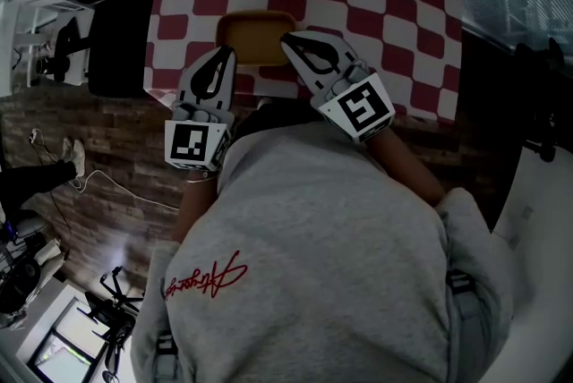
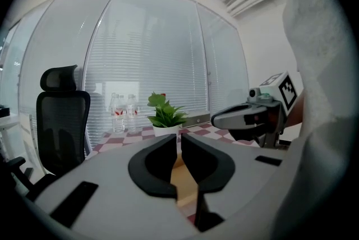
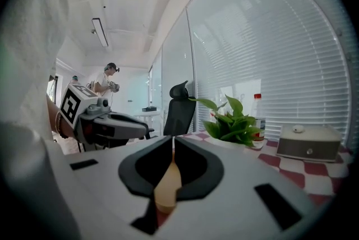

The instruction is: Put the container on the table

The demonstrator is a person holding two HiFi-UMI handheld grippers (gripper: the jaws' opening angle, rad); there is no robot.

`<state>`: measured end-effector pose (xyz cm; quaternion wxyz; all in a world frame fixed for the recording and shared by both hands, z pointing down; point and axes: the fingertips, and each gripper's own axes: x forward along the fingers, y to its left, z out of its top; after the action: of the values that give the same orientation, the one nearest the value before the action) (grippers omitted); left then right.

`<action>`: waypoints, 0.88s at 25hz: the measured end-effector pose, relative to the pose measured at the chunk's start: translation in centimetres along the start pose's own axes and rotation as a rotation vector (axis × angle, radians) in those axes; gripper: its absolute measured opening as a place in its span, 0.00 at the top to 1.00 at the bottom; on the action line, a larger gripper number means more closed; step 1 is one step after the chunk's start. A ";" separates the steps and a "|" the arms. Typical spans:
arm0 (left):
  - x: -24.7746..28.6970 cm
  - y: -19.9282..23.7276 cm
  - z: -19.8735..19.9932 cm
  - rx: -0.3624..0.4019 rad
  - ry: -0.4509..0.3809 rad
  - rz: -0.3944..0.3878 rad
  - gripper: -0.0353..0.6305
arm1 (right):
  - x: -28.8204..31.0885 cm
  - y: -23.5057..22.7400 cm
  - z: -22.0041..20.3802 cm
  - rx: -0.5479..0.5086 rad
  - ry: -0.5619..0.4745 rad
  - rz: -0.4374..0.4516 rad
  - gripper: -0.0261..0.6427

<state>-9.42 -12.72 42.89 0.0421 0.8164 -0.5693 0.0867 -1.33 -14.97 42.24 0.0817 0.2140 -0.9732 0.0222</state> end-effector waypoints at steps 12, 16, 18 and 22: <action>-0.3 -0.1 1.6 -0.009 -0.012 0.006 0.89 | 0.4 0.2 1.5 -0.024 -0.017 0.003 0.93; -0.1 -1.0 2.4 0.026 -0.039 -0.028 0.89 | 0.5 0.2 1.6 -0.056 -0.013 0.008 0.93; -0.2 -1.1 2.7 0.024 -0.042 -0.030 0.89 | 0.5 0.2 1.8 -0.058 -0.016 0.009 0.93; -0.6 -0.8 3.4 0.023 -0.054 -0.014 0.89 | 0.6 0.4 2.7 -0.029 -0.048 0.008 0.93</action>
<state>-8.60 -12.48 39.46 0.0181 0.8229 -0.5634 0.0709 -2.46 -15.13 39.70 0.0611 0.2096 -0.9759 0.0032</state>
